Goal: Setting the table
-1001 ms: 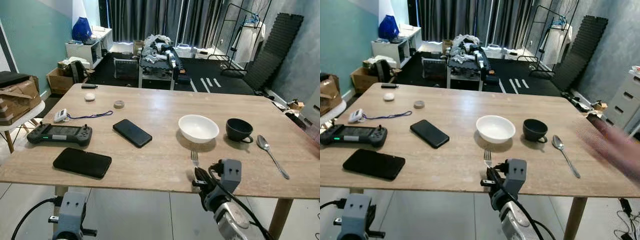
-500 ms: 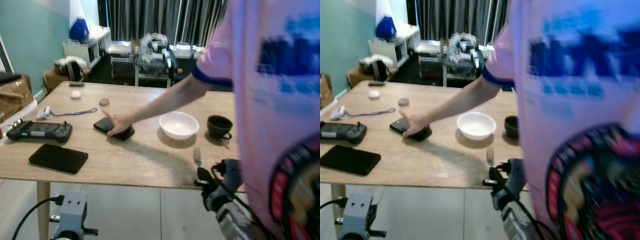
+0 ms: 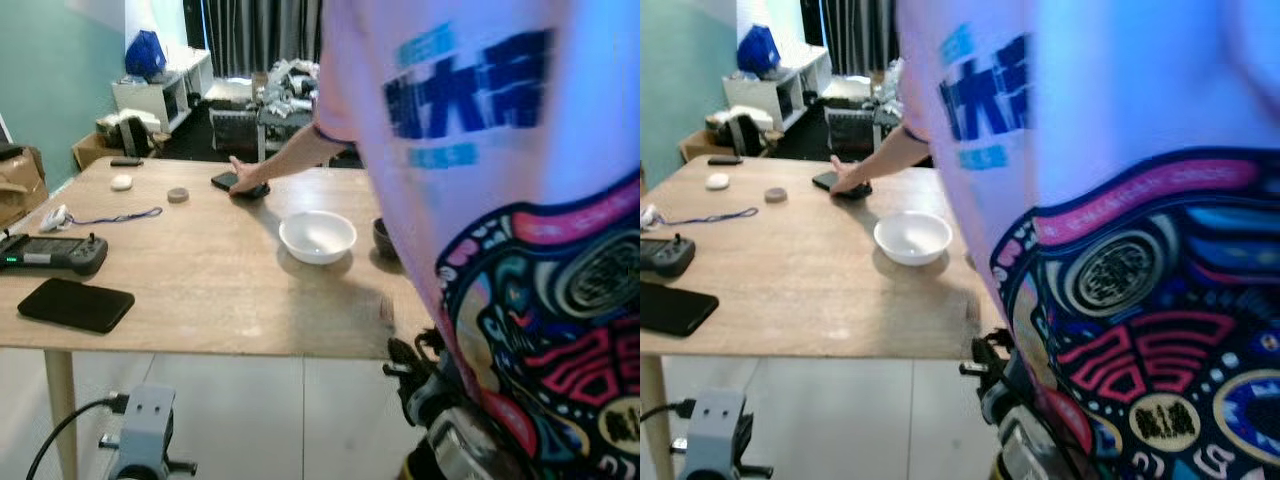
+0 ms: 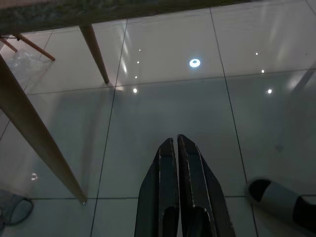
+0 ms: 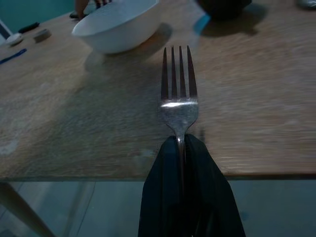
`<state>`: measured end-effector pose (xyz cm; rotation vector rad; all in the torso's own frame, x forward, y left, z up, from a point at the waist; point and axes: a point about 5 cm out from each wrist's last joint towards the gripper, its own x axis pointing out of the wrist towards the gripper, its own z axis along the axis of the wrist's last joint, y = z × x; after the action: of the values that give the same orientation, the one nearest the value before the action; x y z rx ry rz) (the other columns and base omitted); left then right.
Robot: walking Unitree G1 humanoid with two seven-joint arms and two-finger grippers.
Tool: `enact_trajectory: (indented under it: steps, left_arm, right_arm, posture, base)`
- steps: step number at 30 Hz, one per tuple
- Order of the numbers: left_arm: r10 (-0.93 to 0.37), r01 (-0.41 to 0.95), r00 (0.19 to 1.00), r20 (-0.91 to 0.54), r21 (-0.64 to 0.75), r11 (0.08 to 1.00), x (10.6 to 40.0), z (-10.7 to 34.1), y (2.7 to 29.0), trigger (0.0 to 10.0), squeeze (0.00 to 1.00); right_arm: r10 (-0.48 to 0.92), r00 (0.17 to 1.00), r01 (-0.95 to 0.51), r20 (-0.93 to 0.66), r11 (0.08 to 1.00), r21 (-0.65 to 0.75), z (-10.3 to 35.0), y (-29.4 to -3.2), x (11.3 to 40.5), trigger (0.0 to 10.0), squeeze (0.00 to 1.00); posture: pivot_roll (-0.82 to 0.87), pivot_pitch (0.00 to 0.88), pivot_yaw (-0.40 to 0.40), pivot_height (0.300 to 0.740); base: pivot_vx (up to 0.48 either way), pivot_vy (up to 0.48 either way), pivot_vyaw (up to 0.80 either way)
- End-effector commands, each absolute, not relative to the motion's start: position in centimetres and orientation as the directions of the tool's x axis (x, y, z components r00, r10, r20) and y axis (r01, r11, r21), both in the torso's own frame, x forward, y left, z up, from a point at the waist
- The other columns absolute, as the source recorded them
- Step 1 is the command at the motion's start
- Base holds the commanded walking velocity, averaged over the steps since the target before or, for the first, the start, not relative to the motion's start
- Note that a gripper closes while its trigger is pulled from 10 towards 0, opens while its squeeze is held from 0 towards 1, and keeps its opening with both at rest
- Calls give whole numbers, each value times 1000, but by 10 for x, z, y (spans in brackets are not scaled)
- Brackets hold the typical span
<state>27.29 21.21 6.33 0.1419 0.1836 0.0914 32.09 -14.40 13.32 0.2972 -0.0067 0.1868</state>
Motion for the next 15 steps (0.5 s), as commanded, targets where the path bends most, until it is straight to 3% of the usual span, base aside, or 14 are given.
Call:
enact_trajectory:
  steps: [1, 15]
  left_arm:
    - [114, -83, 973, -199, 156, 984, 269, 59, 214, 10000, 0]
    - [115, -84, 972, -204, 158, 984, 269, 59, 214, 10000, 0]
  right_arm:
    - [177, 984, -177, 24, 939, 294, 131, -145, 319, 10000, 0]
    - [173, 985, -172, 20, 940, 294, 130, -145, 319, 10000, 0]
  posture:
    - [63, 107, 9, 740]
    - [62, 110, 10, 740]
  base:
    - [0, 0, 0]
    - [0, 0, 0]
